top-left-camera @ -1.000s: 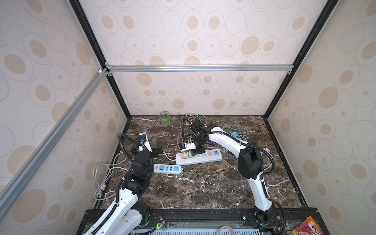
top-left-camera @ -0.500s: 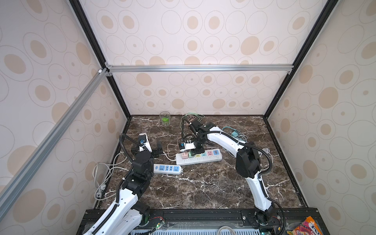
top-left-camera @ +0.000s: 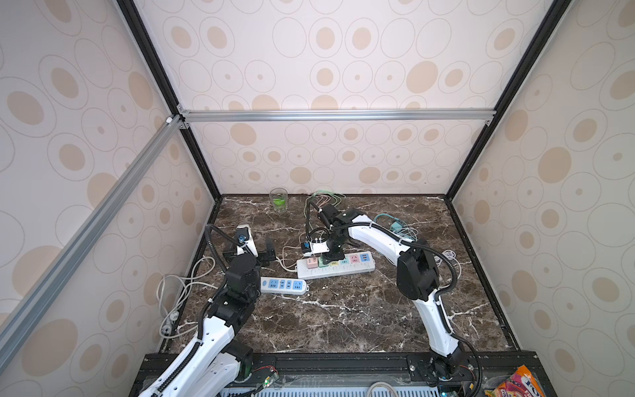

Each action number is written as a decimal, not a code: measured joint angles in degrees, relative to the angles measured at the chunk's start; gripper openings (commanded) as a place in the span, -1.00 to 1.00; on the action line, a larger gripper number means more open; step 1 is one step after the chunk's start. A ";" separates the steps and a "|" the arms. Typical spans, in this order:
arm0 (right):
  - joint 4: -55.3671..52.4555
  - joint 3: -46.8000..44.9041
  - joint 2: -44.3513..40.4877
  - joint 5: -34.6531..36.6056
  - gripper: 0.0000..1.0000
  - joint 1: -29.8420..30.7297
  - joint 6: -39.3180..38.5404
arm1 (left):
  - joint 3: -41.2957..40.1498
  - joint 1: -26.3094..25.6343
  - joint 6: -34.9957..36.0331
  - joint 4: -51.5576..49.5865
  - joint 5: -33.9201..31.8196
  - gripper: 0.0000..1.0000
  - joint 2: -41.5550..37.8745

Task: Insert plugs into power strip
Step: Insert the plug into the socket.

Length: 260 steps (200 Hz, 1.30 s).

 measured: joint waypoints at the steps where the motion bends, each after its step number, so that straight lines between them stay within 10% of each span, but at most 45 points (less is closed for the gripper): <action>1: -0.02 0.07 0.02 0.07 -1.00 0.02 0.02 | 0.00 0.00 0.00 0.00 0.00 0.97 0.00; 108: -0.61 0.57 -0.11 5.99 -0.95 1.77 10.23 | 0.00 0.00 -0.07 0.00 1.38 0.97 3.93; 224: -0.59 -9.90 -5.95 3.52 0.99 1.29 13.29 | 0.07 0.00 -0.83 0.07 3.08 0.97 5.53; 260: -0.61 -15.23 -10.84 2.91 0.99 0.42 11.63 | 0.94 0.00 -1.70 -0.04 3.19 0.97 7.69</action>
